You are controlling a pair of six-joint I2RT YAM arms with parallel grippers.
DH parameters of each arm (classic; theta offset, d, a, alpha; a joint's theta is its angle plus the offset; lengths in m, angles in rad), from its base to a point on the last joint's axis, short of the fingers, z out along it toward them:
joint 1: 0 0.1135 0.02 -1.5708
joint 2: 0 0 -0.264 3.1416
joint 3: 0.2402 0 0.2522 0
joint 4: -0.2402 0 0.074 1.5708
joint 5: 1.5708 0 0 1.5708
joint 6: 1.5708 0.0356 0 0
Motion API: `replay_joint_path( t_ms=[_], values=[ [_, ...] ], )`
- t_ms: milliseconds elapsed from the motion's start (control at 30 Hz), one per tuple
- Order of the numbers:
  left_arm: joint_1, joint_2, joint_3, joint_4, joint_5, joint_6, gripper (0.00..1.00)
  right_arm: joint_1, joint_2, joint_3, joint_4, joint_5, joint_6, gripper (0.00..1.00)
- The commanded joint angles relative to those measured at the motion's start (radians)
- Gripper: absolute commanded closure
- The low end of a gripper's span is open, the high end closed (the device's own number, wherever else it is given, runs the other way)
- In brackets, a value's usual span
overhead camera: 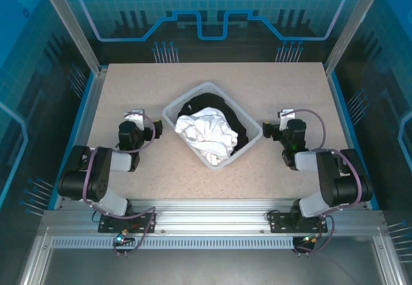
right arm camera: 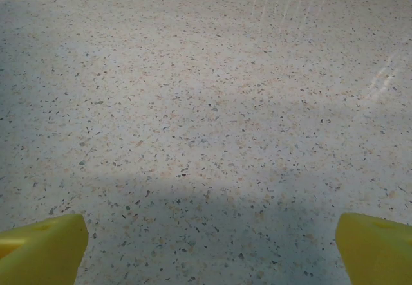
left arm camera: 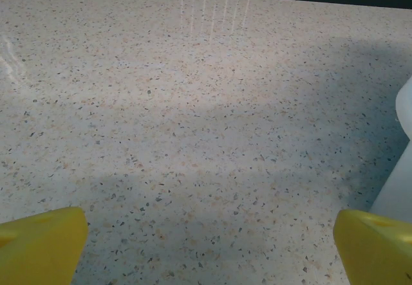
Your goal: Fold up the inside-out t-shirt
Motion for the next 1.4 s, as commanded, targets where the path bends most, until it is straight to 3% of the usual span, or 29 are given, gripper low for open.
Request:
replay_joint_path(
  t_ms=[0,767,900,967,1033,1100,1167,1267,1367],
  values=[
    [0.006,-0.007,0.018,0.008,0.021,0.022,0.01,0.009,0.001,0.017,0.036,-0.007,-0.008,0.00],
    [0.006,-0.009,0.018,0.007,0.022,0.020,0.01,0.006,0.001,0.017,0.035,-0.009,-0.009,0.00],
    [0.006,-0.014,0.003,0.033,-0.039,0.000,0.01,0.012,-0.008,0.020,0.031,0.014,-0.007,0.00],
    [0.009,-0.085,-0.018,0.014,-0.109,-0.026,0.01,0.023,-0.097,0.069,-0.136,0.068,0.006,0.00],
    [0.009,-0.226,0.001,-0.138,-0.170,-0.050,0.01,0.008,-0.236,0.131,-0.349,0.095,0.087,0.00],
    [0.016,-0.377,0.052,-0.374,-0.222,-0.161,0.01,-0.041,-0.370,0.148,-0.453,0.037,0.232,0.00],
    [0.034,-0.493,0.120,-0.599,-0.153,-0.306,0.01,-0.075,-0.485,0.193,-0.611,-0.016,0.379,0.00],
    [0.032,-0.582,0.155,-0.689,0.135,-0.498,0.01,-0.014,-0.543,0.277,-0.694,-0.282,0.362,0.08],
    [0.002,-0.585,0.153,-0.641,0.359,-0.673,0.01,0.311,-0.435,0.447,-0.861,-0.298,0.154,0.09]
  ],
)
